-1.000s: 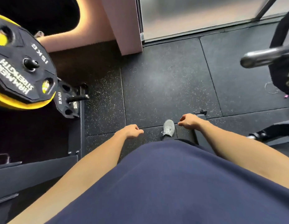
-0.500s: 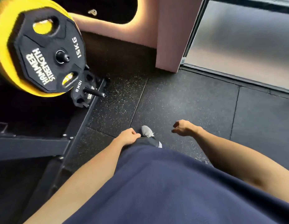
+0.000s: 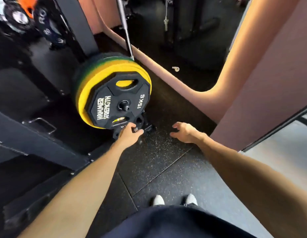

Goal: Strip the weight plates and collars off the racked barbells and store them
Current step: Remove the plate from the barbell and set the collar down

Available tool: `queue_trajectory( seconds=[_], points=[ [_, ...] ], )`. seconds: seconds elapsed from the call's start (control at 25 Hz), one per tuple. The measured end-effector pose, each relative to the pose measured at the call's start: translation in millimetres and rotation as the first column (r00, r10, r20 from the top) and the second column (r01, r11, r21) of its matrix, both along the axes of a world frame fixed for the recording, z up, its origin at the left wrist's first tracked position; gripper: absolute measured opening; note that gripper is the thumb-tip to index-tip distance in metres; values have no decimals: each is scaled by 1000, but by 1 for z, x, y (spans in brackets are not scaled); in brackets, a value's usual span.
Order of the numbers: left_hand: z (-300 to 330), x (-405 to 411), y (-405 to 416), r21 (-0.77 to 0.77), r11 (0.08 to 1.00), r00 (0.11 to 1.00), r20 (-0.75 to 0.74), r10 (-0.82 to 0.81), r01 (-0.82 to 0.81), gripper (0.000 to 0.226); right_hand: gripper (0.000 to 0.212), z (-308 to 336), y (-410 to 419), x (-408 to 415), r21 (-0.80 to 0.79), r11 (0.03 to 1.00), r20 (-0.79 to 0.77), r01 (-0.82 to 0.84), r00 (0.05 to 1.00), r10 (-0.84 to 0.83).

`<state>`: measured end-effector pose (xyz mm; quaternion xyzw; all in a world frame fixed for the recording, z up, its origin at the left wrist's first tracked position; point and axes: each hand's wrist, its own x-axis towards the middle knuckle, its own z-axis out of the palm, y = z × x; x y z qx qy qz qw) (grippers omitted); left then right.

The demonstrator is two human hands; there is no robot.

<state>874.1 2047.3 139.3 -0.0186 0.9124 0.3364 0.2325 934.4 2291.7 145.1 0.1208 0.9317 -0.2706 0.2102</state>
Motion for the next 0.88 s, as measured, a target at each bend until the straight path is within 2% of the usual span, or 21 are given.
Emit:
queue_trajectory(
  seconds=[0.2,0.44,0.68,0.88],
  points=[
    [97,-53,18,155,969,950,-218,222,-191,48,59,94,11,-97,30,986,-234,-166,957,169],
    [219,-87,8,208,931,768,-528,364,-299,50,57,210,9,-166,84,947,-500,-310,809,309],
    [386,-97,-27,257,902,536,-735,415,-347,46,59,363,-15,-200,109,904,-707,-413,607,362],
    [485,-103,-39,242,902,408,-828,384,-359,49,58,466,-30,-214,155,886,-808,-436,460,368]
  ],
)
